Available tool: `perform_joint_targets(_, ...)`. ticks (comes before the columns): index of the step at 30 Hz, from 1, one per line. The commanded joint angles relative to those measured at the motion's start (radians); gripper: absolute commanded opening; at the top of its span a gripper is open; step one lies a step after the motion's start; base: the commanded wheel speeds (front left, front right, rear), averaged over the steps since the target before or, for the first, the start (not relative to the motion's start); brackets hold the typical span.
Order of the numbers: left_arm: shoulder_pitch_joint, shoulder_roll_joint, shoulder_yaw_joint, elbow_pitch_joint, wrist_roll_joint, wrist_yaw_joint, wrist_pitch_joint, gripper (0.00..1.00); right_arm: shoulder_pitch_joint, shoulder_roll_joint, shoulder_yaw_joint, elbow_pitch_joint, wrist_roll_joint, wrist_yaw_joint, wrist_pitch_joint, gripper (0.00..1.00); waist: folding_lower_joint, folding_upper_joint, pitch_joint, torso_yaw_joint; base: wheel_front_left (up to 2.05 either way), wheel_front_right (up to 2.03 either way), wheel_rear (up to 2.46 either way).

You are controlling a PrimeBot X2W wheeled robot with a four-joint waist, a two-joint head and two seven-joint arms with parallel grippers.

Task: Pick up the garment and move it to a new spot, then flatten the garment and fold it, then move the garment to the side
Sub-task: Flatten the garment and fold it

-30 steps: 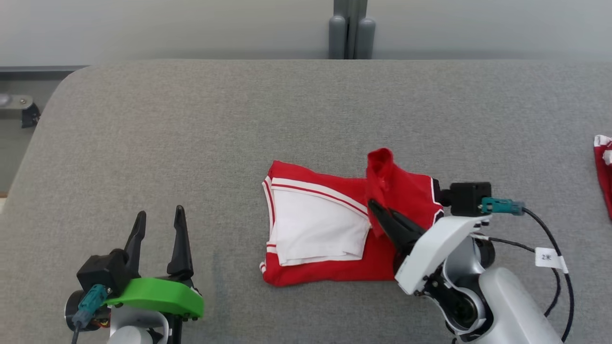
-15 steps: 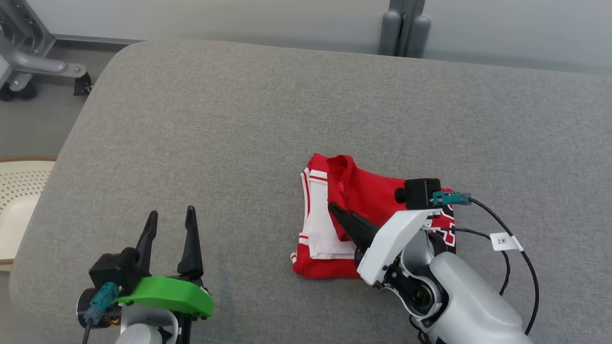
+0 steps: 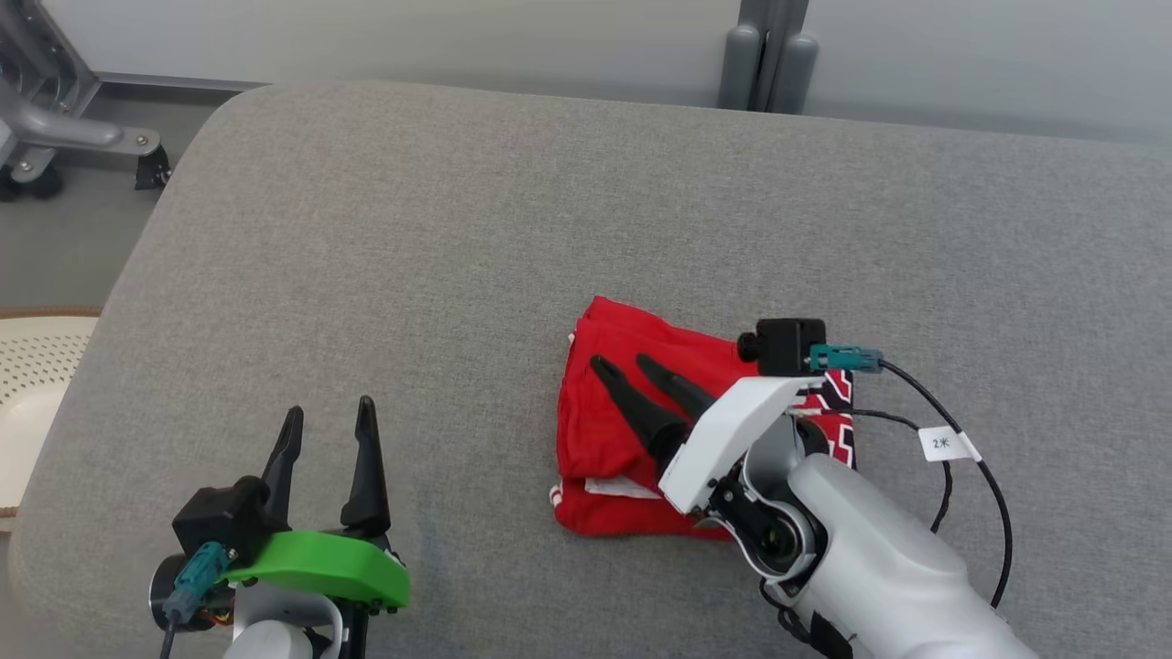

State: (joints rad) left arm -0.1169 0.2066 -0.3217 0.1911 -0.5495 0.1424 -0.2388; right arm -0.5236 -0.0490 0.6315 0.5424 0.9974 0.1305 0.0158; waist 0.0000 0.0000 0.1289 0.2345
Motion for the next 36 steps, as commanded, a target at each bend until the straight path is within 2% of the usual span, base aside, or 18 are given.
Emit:
perform_joint_targets(1,-0.004,0.002,0.002,0.0,-0.001,0.003,-0.007,1.0,-0.023,-0.004,-0.013,0.0,-0.025,0.0,-0.033,1.0,0.0,0.0,-0.007,-0.016,0.0,0.0,0.0)
perform_joint_targets(7,-0.002,0.002,-0.003,-0.003,-0.002,0.004,-0.008,1.0,-0.032,-0.037,-0.096,0.022,-0.162,0.0,-0.132,1.0,0.0,0.0,-0.016,-0.048,0.0,0.0,0.0)
perform_joint_targets(14,-0.02,-0.003,-0.024,-0.004,0.01,-0.004,-0.008,1.0,0.03,-0.075,-0.23,0.002,-0.316,0.0,-0.208,1.0,0.0,0.0,-0.023,-0.075,0.0,0.0,0.0)
perform_joint_targets(25,-0.064,-0.035,-0.059,0.039,0.049,-0.018,-0.019,1.0,0.235,-0.054,-0.495,-0.137,-0.578,0.0,-0.257,1.0,0.0,0.0,-0.062,-0.124,0.0,0.0,0.0)
perform_joint_targets(29,-0.039,-0.043,-0.046,0.063,0.057,-0.02,-0.025,1.0,0.316,-0.032,-0.557,-0.217,-0.665,0.0,-0.247,1.0,0.0,0.0,-0.083,-0.141,0.0,0.0,0.0)
perform_joint_targets(36,0.022,-0.06,0.006,0.065,0.092,-0.03,-0.026,1.0,0.424,-0.008,-0.61,-0.322,-0.734,0.0,-0.214,1.0,0.0,0.0,-0.115,-0.157,0.0,0.0,0.0)
